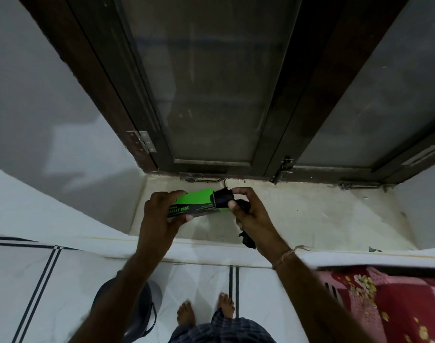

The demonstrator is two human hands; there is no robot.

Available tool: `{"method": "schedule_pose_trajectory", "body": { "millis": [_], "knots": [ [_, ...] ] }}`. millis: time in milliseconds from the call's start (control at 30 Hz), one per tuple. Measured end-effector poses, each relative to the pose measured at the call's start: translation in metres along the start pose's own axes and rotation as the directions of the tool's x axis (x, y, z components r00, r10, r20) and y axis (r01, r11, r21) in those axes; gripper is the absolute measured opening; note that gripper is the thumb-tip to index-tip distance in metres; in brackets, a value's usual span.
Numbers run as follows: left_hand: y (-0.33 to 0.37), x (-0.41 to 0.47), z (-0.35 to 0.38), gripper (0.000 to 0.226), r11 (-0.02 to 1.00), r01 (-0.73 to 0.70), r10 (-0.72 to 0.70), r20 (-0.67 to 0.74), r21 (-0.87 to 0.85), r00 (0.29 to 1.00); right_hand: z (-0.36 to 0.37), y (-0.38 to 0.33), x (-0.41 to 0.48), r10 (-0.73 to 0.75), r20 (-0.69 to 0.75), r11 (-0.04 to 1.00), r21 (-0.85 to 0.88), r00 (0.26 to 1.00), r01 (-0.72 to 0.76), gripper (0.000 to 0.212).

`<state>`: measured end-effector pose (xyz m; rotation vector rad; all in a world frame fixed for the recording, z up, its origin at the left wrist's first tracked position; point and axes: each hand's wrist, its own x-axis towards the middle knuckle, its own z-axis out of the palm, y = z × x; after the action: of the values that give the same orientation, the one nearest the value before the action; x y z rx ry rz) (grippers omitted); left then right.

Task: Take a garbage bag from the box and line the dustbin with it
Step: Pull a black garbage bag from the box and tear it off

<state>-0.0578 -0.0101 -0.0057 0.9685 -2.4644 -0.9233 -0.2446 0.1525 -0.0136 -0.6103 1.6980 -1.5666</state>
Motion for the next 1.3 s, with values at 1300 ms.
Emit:
{"method": "schedule_pose_trajectory", "body": {
  "millis": [1300],
  "knots": [
    [0.000,-0.021,0.001,0.055,0.996,0.015,-0.026,-0.118,-0.093,0.993,0.038,-0.004,-0.023,-0.126,-0.135,0.992,0.001,0.983,0.127,0.035]
  ]
}}
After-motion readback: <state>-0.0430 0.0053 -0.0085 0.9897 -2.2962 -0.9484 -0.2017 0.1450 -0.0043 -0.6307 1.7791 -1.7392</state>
